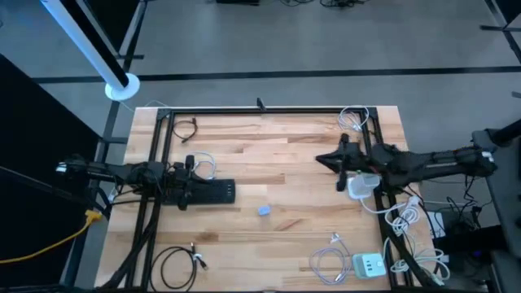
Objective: Insert USB
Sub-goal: Insert the white charger cable into the white charger adapter
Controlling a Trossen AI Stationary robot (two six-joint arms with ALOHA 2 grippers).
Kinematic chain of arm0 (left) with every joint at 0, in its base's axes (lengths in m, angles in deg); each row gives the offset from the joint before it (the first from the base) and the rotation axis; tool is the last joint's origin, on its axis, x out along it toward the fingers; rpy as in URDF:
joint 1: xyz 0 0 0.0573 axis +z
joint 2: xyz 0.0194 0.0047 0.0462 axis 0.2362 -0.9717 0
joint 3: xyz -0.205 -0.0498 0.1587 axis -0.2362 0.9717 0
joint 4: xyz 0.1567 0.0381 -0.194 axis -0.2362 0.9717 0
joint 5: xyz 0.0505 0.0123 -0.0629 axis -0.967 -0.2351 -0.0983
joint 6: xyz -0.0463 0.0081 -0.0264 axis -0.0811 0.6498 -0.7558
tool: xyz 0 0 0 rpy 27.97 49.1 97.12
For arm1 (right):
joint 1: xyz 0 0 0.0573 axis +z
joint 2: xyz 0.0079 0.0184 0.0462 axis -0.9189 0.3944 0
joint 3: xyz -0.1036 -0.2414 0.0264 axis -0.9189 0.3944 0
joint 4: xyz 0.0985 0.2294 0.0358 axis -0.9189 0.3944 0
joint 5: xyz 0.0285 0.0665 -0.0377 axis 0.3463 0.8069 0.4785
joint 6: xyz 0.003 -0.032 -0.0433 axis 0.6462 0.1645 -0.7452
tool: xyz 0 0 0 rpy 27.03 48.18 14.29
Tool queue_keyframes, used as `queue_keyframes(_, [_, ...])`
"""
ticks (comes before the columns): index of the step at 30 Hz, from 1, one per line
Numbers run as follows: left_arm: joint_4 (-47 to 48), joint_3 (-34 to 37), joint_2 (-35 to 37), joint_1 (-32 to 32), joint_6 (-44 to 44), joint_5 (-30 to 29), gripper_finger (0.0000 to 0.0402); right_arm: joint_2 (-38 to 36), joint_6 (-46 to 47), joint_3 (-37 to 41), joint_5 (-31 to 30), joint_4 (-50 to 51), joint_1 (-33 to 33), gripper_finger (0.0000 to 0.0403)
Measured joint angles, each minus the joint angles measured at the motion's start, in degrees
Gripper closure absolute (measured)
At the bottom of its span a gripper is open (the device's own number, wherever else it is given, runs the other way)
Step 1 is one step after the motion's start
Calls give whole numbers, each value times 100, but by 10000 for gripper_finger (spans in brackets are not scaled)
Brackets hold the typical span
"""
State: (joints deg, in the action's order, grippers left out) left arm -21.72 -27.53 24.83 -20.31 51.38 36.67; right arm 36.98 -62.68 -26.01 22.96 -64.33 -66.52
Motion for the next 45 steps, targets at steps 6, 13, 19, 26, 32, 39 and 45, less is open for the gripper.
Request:
queue_keyframes(6, [-621, 1, -1, -1, -549, -6, 379, 2280, 881, -1545, 422, 189, 0, 403])
queue_keyframes(13, [-486, -723, -146, 1, -1173, -14, 379, 4066, 1217, -2867, 1354, 379, 38, 403])
queue_keyframes(19, [1634, -2271, -792, 1, -1314, -173, 379, 4986, 862, -4073, 1956, 2130, 198, 403])
queue_keyframes(26, [3274, -3893, -1812, -1, -1330, -176, 379, 5390, 669, -5124, 1952, 3667, 402, 403])
queue_keyframes(32, [3646, -4281, -2258, -4, -1666, -159, 379, 5523, 441, -5200, 1940, 3737, 514, 403])
queue_keyframes(39, [4303, -4280, -2537, -107, -2991, 405, 379, 5641, -86, -5200, 1773, 3926, 921, 353])
queue_keyframes(45, [4399, -4244, -2870, -523, -3456, 536, 379, 5676, -507, -5105, 1101, 3970, 1078, 257])
